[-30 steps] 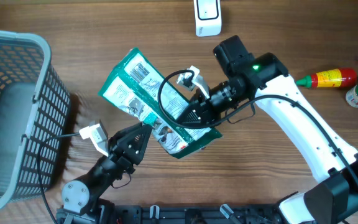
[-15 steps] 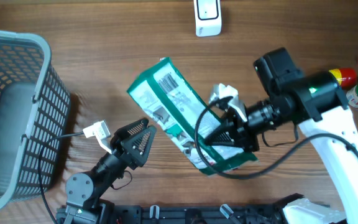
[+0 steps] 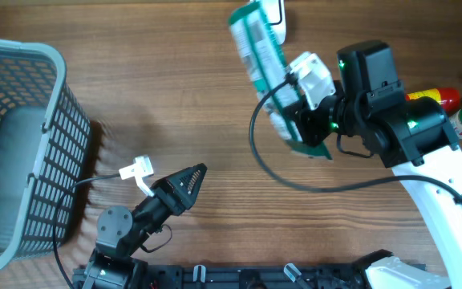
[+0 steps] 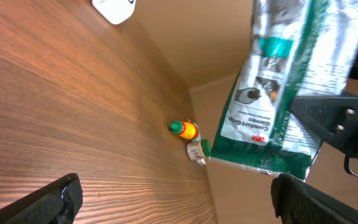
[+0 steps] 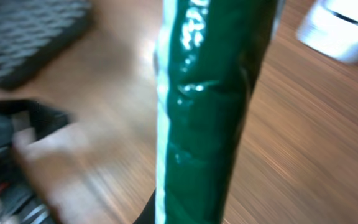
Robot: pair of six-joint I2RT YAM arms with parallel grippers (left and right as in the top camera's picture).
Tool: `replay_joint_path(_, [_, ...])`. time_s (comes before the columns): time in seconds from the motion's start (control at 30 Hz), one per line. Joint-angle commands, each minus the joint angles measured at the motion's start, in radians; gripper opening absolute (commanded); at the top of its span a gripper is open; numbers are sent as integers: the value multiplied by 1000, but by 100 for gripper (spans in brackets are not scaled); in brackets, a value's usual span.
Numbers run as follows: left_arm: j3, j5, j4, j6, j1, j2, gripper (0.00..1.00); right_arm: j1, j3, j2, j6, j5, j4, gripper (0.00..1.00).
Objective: Scan the item barcode
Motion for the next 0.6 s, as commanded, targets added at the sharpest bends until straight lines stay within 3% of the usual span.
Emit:
replay_joint_path(0.0, [-2, -35, -39, 9, -6, -5, 100, -2, 3, 36, 326, 445, -50, 5])
replay_joint_path(0.1, [-2, -77, -105, 8, -6, -5, 100, -3, 3, 60, 570, 674, -179, 4])
replay_joint_path(0.13, [-2, -88, -117, 8, -6, -5, 100, -3, 2, 61, 576, 692, -187, 5])
replay_joint_path(0.43, [-2, -124, -204, 8, -6, -5, 100, -3, 2, 198, 208, 665, 183, 5])
replay_joint_path(0.57, [-2, -159, -256, 8, -6, -5, 100, -4, 2, 387, 92, 842, 357, 4])
